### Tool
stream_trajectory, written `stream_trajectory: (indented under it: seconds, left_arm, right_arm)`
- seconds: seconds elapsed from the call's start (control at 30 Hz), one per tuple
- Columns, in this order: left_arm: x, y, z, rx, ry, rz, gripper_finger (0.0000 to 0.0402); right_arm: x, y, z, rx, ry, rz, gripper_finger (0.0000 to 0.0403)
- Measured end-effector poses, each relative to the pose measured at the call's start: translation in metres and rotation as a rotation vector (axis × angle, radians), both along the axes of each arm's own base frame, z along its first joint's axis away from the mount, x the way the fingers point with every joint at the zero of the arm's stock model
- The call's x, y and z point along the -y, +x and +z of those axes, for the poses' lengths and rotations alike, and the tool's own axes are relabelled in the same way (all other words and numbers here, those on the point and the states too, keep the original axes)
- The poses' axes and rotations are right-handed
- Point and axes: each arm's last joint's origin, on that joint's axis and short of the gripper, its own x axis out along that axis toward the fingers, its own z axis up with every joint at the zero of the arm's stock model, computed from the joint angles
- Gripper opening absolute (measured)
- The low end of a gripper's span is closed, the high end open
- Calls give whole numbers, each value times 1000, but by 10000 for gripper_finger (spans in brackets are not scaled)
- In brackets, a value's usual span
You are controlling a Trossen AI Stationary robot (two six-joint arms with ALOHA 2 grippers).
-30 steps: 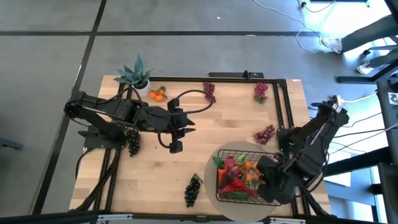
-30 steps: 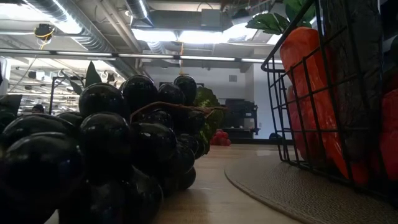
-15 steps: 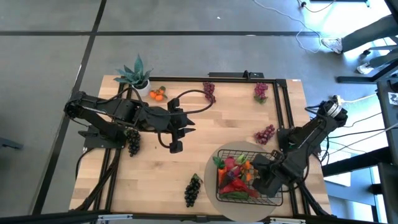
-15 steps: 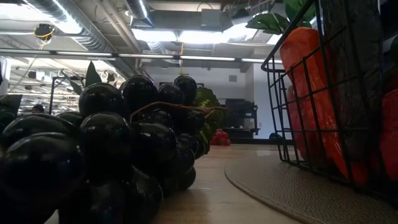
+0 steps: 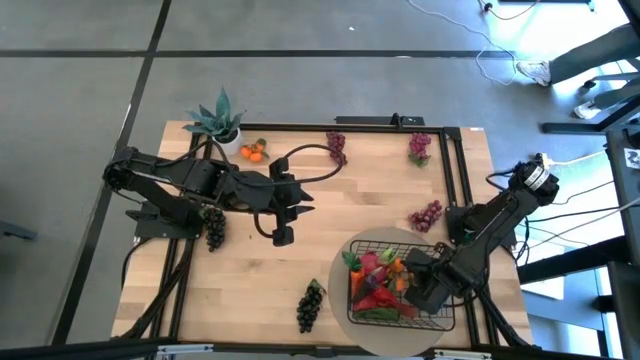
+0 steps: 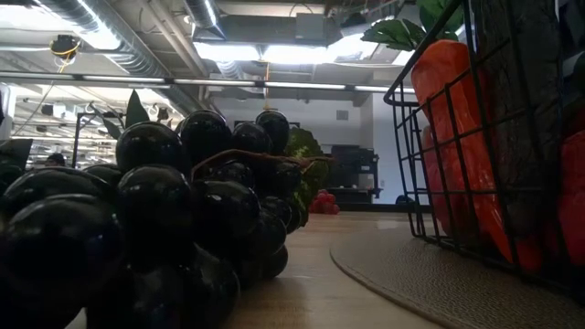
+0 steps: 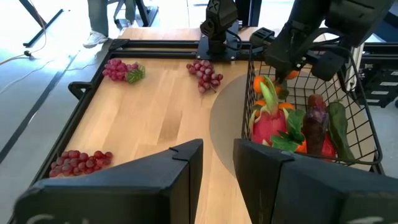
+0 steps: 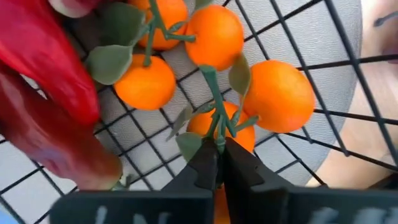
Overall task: Build produce basket
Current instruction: Put the bottom tangerines into the black wire basket, then put the tangerines into the black wire basket
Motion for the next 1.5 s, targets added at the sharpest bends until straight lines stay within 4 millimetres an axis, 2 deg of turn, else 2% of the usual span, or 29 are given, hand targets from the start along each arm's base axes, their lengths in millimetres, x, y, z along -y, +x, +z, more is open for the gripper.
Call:
stream_trajectory:
  seconds: [0.3,0.63,0.87,1.0,1.17,1.37,1.5]
  left_arm:
    - [0,0,0,0,0,0,78]
    - [0,0,0,0,0,0,78]
    - [0,0,0,0,-1,0,78]
    - [0,-1,-2,-16,-12,13,78]
    - [-7,-7,-12,-101,-125,132,78]
    - [-17,-19,-26,-236,-289,343,78]
    - [-22,-27,-37,-316,-405,499,78]
  right_arm:
    - [2,-2,-5,-7,-10,1,20]
    - [2,-2,-5,-7,-11,3,91]
    - [-1,1,3,9,8,3,103]
    - [-6,5,16,29,29,3,103]
    - [-11,11,41,61,63,3,103]
    - [-13,14,81,123,43,54,103]
    - [-10,16,113,241,-52,102,103]
